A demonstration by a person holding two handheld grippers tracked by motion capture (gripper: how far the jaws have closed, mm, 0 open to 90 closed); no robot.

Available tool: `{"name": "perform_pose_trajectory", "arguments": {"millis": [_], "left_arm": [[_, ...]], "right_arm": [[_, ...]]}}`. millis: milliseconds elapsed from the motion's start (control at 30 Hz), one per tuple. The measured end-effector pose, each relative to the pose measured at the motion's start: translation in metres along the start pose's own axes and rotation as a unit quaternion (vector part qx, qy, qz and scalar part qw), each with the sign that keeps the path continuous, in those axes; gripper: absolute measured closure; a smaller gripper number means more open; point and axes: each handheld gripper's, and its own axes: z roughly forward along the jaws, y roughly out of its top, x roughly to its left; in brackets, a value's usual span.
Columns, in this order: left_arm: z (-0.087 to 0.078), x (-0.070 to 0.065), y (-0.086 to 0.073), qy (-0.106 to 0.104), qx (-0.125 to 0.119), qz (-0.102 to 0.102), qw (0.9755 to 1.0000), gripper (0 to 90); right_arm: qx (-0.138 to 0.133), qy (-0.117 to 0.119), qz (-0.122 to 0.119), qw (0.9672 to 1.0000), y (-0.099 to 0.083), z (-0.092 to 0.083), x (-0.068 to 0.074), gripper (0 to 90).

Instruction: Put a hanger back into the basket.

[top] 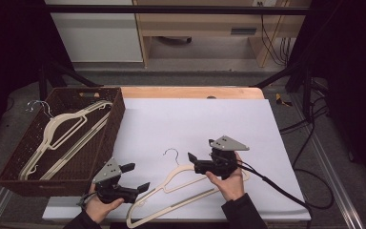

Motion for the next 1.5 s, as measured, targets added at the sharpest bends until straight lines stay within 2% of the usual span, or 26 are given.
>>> {"name": "perform_pose_trajectory", "arguments": {"millis": [67,133,333,467,700,833,900,967,1100,1367,1467,1500], "left_arm": [[0.000,0.001,-0.001,-0.001,0.002,-0.001,1.0000,10.8],[0.000,0.001,-0.002,-0.003,0.003,-0.003,1.0000,10.8],[0.002,0.002,-0.005,-0.008,0.005,-0.003,1.0000,10.3],[0.002,0.002,-0.005,-0.006,0.004,-0.004,1.0000,8.4],[0.003,0.003,-0.006,-0.007,0.008,-0.005,0.9999,6.5],[0.004,0.002,-0.006,-0.007,0.009,-0.005,0.9999,6.5],[0.004,0.002,-0.006,-0.007,0.009,-0.005,0.9999,6.4],[0.005,0.002,-0.007,-0.007,0.009,-0.004,0.9999,6.4],[0.005,0.002,-0.006,-0.006,0.010,-0.003,0.9999,6.4],[0.006,0.002,-0.007,-0.005,0.016,-0.004,0.9998,6.5],[0.007,0.002,-0.007,-0.005,0.017,-0.005,0.9998,6.6],[0.007,0.002,-0.007,-0.005,0.017,-0.005,0.9998,6.7]], "right_arm": [[0.012,-0.001,-0.008,0.9999,0.000,0.008,0.003,16.4],[0.022,-0.002,-0.001,0.9997,0.000,0.016,0.006,18.2],[0.053,-0.001,0.001,0.9986,-0.004,0.042,0.012,23.7],[0.077,0.000,-0.007,0.9970,-0.008,0.058,0.018,27.5],[0.118,-0.002,-0.002,0.9930,-0.019,0.083,0.023,38.4],[0.134,-0.004,-0.007,0.9910,-0.021,0.092,0.026,45.8],[0.140,0.000,0.006,0.9901,-0.022,0.097,0.025,50.8],[0.147,-0.002,0.004,0.9892,-0.024,0.101,0.024,53.9],[0.172,-0.008,0.005,0.9851,-0.028,0.110,0.025,59.6],[0.188,-0.012,-0.008,0.9820,-0.033,0.118,0.029,72.4],[0.186,-0.023,-0.019,0.9821,-0.035,0.117,0.032,78.1],[0.187,-0.030,-0.015,0.9819,-0.035,0.117,0.033,79.4]]}}
